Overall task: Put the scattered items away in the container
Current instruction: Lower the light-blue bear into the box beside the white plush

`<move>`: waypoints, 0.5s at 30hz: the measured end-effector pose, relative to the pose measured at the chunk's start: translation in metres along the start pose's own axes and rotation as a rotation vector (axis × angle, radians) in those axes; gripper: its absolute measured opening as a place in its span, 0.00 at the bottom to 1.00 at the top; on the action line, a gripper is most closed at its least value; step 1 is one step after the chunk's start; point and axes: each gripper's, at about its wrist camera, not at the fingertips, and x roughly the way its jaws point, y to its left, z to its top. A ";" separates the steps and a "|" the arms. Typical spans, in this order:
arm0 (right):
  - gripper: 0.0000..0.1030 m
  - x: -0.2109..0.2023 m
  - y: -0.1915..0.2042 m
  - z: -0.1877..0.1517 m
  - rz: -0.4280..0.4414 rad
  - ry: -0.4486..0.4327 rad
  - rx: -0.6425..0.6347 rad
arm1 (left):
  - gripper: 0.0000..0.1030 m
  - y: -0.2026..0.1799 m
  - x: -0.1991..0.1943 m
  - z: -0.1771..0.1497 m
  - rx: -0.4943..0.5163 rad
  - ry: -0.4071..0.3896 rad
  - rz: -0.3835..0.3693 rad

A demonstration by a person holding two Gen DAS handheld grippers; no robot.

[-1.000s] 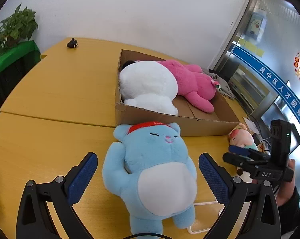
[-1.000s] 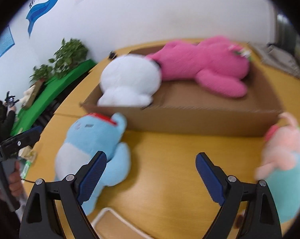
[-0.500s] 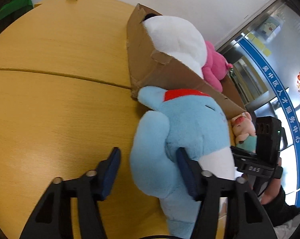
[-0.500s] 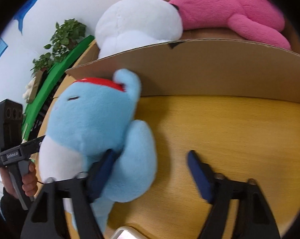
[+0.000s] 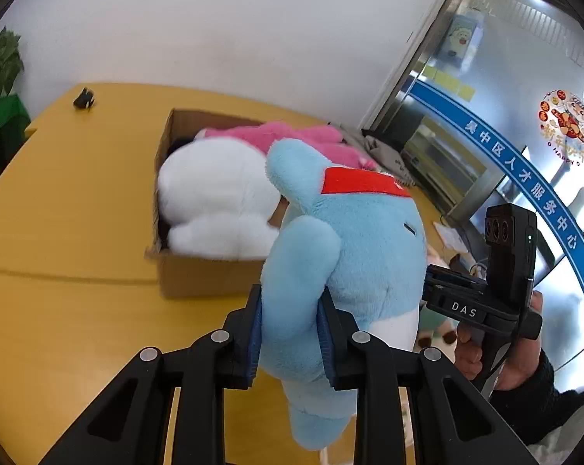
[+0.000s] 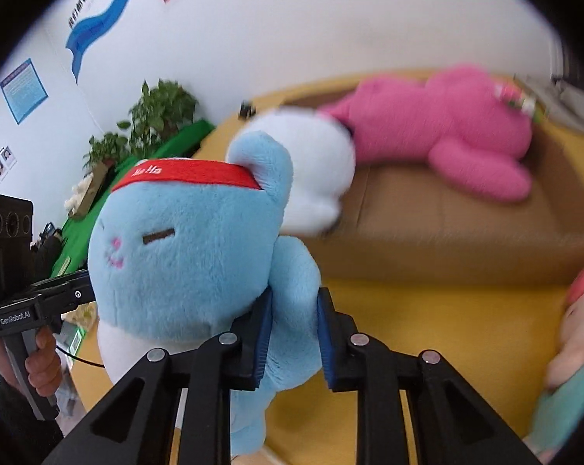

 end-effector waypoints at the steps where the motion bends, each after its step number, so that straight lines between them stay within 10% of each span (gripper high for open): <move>1: 0.20 -0.008 -0.005 0.014 -0.018 -0.032 -0.014 | 0.26 -0.009 0.007 0.018 0.014 -0.014 -0.007; 8: 0.20 -0.012 -0.064 0.120 -0.192 -0.145 -0.069 | 0.26 -0.037 0.106 0.112 0.052 -0.002 0.014; 15: 0.20 0.107 -0.130 0.112 -0.305 0.132 -0.005 | 0.25 -0.003 0.226 0.095 0.009 0.217 0.170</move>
